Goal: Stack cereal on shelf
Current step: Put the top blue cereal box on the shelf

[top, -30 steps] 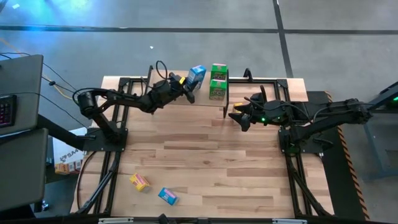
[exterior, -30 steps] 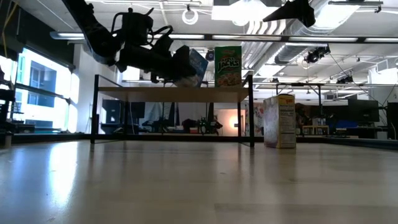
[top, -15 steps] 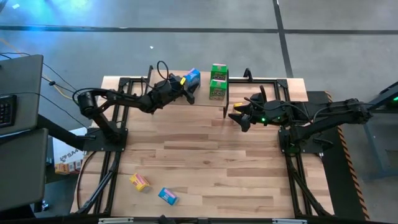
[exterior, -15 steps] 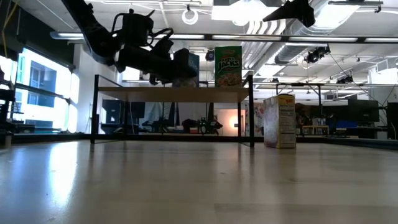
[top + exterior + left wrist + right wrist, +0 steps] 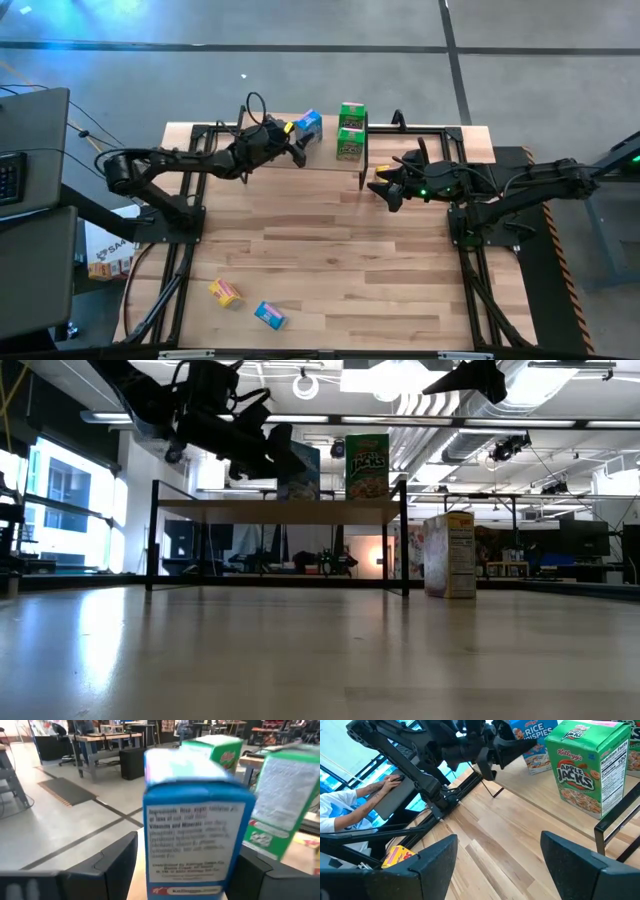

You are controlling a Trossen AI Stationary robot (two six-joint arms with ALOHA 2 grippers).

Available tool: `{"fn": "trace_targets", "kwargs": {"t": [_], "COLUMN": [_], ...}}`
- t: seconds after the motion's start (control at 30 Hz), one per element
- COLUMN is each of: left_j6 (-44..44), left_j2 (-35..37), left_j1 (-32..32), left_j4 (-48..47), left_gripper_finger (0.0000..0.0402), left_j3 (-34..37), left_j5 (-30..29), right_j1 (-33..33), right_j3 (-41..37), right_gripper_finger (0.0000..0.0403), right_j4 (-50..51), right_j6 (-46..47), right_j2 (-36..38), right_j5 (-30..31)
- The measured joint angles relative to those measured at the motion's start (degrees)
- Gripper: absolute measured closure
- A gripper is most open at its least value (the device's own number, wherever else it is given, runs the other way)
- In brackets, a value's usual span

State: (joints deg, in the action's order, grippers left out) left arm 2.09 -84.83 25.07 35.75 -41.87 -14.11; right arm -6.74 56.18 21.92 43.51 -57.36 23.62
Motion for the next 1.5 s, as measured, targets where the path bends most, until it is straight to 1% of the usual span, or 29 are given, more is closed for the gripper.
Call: {"fn": "trace_targets", "kwargs": {"t": [0.13,0.27,0.33,0.43,0.5,0.57,0.63,0.7,0.73,0.83,0.87,0.97,1.13,1.27,1.5], "left_j6": [-0.5,-1.8,-1.4,1.5,5.3,8.1,10.0,14.1,15.8,19.8,21.1,23.3,24.7,24.7,24.8], "left_j2": [3.8,8.9,11.4,14.7,16.3,17.1,17.3,16.8,16.2,13.0,11.7,7.9,3.5,1.3,0.0], "left_j1": [-1.0,-1.6,-1.8,-2.5,-3.6,-5.4,-7.9,-10.4,-11.5,-13.1,-12.9,-11.5,-9.5,-8.0,-5.4], "left_j4": [-3.4,-9.8,-14.5,-22.2,-26.2,-27.6,-25.2,-22.2,-21.3,-20.6,-19.0,-14.2,-13.1,-13.2,-13.6], "left_gripper_finger": [0.0164,0.0164,0.0164,0.0164,0.0165,0.0172,0.0193,0.0234,0.0262,0.0366,0.0383,0.0394,0.0401,0.0401,0.0401], "left_j3": [0.0,0.0,0.0,0.0,0.0,0.1,0.8,1.4,1.6,1.8,1.9,0.8,-2.3,-3.8,-4.2], "left_j5": [0.0,-1.5,-2.3,-1.6,-1.0,-1.0,-1.4,-3.3,-4.7,-9.6,-10.4,-10.4,-10.2,-7.8,-7.8], "right_j1": [0.0,0.0,0.0,0.0,0.0,0.0,0.0,0.0,0.0,0.0,0.0,0.0,0.0,0.0,0.0], "right_j3": [0.0,0.0,0.0,0.0,0.0,0.0,0.0,0.0,0.0,0.0,0.0,0.0,0.0,0.0,0.0], "right_gripper_finger": [0.0121,0.0121,0.0121,0.0121,0.0121,0.0121,0.0121,0.0121,0.0121,0.0121,0.0121,0.0121,0.0121,0.0121,0.0121], "right_j4": [0.0,0.0,0.0,0.0,0.0,0.0,0.0,0.0,0.0,0.0,0.0,0.0,0.0,0.0,0.0], "right_j6": [0.0,0.0,-0.4,-1.0,-1.5,-1.5,-1.5,-1.7,-2.0,-2.6,-2.6,-2.6,-3.5,-4.2,-5.0], "right_j2": [0.0,0.0,0.0,0.0,0.0,0.0,0.0,0.0,0.0,0.0,0.0,0.0,0.0,0.0,0.0], "right_j5": [0.0,0.0,0.0,0.0,0.0,0.1,0.2,0.3,0.3,0.7,1.1,1.9,1.9,2.0,2.1]}}
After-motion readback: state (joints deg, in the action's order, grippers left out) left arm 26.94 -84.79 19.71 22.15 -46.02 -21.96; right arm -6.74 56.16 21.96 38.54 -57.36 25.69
